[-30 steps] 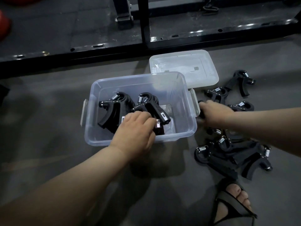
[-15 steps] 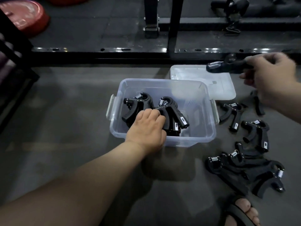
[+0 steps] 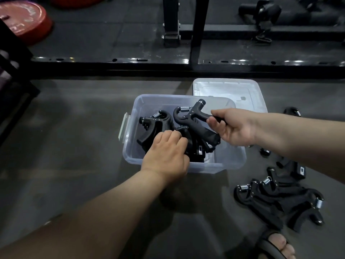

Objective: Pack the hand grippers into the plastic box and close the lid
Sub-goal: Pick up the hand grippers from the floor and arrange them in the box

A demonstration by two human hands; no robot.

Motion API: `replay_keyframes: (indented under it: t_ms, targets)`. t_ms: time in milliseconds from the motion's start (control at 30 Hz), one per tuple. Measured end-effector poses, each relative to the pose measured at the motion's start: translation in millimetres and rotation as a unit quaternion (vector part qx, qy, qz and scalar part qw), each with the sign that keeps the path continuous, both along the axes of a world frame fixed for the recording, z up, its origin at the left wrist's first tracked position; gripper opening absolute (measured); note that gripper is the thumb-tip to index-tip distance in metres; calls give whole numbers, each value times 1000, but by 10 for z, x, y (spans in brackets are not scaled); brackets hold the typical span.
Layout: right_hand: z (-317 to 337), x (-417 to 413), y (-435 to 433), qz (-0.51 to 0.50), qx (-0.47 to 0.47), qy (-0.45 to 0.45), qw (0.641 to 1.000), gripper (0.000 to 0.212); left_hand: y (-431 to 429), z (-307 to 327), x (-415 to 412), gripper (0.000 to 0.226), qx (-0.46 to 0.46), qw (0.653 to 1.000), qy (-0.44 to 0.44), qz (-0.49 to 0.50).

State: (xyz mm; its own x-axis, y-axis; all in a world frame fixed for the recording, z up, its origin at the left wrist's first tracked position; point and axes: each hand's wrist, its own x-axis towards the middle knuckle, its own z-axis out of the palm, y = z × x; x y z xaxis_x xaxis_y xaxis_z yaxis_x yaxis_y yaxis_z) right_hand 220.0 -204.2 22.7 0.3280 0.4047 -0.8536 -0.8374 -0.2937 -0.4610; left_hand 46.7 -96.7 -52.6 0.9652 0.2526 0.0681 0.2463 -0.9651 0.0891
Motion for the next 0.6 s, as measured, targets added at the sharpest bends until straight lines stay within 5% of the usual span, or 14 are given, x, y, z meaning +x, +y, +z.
replay_keyframes:
  t_ms: [167,367,500,600]
  targets:
    - [30,-99,38,19,14,-144,989,17,-3,-5,-9,39,-3,1000,-5,2]
    - [-141,-397,55,200,-31,-420,885,29,-15,30,-7,44,-14,1000,3,5]
    - [-197,-529,35,354,-36,-353,865,25,-12,24,5,51,-13,1000,11,7]
    - [-175,-330,49,349,-90,-441,822,27,-15,23,11,45,-6,1000,3,12]
